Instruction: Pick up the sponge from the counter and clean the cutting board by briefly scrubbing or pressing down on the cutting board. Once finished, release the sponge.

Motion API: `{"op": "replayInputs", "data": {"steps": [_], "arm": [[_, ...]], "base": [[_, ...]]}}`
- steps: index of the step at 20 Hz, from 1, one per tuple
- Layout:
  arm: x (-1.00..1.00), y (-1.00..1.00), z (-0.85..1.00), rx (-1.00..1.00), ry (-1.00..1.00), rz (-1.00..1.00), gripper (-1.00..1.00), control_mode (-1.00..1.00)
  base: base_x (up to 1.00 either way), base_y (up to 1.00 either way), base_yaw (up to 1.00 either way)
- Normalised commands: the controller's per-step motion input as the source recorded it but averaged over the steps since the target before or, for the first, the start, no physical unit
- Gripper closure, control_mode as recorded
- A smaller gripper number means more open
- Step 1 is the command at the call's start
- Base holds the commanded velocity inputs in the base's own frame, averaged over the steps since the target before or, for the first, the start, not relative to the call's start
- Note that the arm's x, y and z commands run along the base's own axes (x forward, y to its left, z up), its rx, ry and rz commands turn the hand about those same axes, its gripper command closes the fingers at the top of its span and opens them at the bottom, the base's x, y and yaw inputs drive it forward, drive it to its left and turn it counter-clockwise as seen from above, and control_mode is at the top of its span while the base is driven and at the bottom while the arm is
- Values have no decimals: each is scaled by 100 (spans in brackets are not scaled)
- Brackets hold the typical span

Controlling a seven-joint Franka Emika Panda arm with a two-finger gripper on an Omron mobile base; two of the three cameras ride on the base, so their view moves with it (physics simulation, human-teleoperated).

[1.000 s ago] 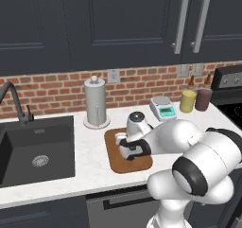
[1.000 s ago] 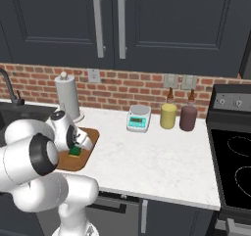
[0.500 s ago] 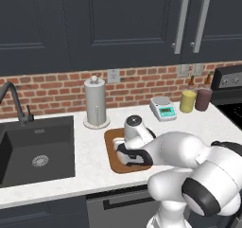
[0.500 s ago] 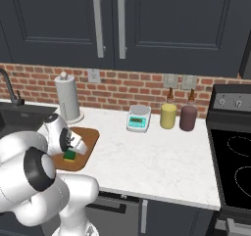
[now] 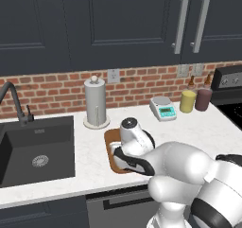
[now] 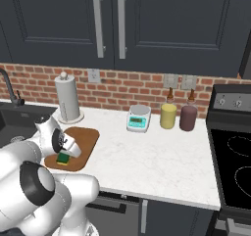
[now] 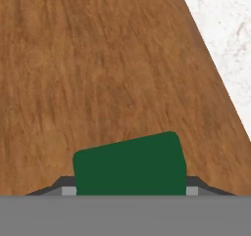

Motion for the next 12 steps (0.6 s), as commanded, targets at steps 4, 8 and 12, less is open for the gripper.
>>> {"op": "replayInputs", "data": {"steps": [4, 8, 12], "arm": [[-1, 9, -8, 0, 0, 0, 100, -100], [0, 19, -20, -1, 0, 0, 100, -100], [0, 26, -28, -2, 0, 0, 100, -100]], "base": [[0, 0, 0], [0, 0, 0], [0, 0, 0]]}}
